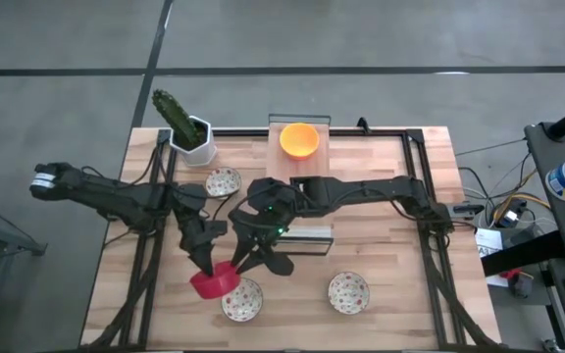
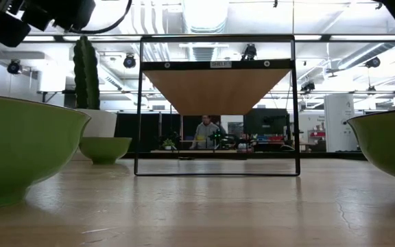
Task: Pick & Place Mini bowls
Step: Stack the red bowl on the yellow bowl on the shelf
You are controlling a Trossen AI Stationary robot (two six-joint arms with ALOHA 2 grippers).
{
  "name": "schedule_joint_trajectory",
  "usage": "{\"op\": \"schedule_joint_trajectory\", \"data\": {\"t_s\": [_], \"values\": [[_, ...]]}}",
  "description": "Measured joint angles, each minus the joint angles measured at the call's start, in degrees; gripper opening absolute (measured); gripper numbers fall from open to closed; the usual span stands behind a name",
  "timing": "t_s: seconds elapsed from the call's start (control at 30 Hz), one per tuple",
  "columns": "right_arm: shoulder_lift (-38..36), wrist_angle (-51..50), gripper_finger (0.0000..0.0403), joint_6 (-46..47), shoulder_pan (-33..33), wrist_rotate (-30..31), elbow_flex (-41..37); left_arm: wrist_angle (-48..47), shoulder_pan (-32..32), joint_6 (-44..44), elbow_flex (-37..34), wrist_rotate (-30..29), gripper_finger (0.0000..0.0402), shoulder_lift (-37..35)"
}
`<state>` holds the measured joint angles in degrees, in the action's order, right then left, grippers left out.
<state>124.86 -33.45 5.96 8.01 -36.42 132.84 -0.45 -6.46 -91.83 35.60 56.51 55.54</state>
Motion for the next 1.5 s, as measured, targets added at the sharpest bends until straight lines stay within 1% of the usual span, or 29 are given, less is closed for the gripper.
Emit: {"op": "schedule_joint_trajectory", "data": {"t_s": [0.4,0.57,0.73,0.87,0.97,1.07,1.2,1.37,1.5], "values": [[0.0,-0.1,0.0080,-2.1,0.0,-0.1,0.0,0.0,0.6,-0.7,1.2,-1.1,0.0000,0.2],[0.0,0.0,0.0061,-2.7,0.0,-2.3,0.0,0.0,1.1,-0.9,1.2,-1.1,0.0000,0.2],[0.0,-0.2,0.0017,-1.4,-0.1,-5.5,0.0,0.5,1.2,-0.9,1.4,-1.5,0.0000,0.3],[-0.1,-0.2,0.0010,-1.0,0.0,-6.1,-0.1,1.5,1.5,-1.5,2.1,-2.5,0.0000,0.3],[-0.2,-0.3,0.0010,-0.6,-0.1,-6.5,-0.2,1.5,1.8,-1.5,2.5,-4.9,0.0002,0.3],[-0.2,-0.4,0.0008,-0.4,0.0,-6.6,-0.2,2.0,2.4,-1.5,2.6,-7.7,0.0019,0.3],[-0.2,-0.8,0.0008,-0.3,0.1,-6.6,-0.3,2.8,3.5,-0.5,2.8,-10.6,0.0065,0.2],[-0.2,-0.7,0.0008,0.5,0.0,-6.4,-0.3,4.5,5.6,0.3,3.2,-10.0,0.0117,0.1],[-0.2,-2.8,0.0008,0.6,0.0,-6.3,-0.3,6.3,8.1,0.2,3.2,-9.5,0.0133,-1.1]]}}
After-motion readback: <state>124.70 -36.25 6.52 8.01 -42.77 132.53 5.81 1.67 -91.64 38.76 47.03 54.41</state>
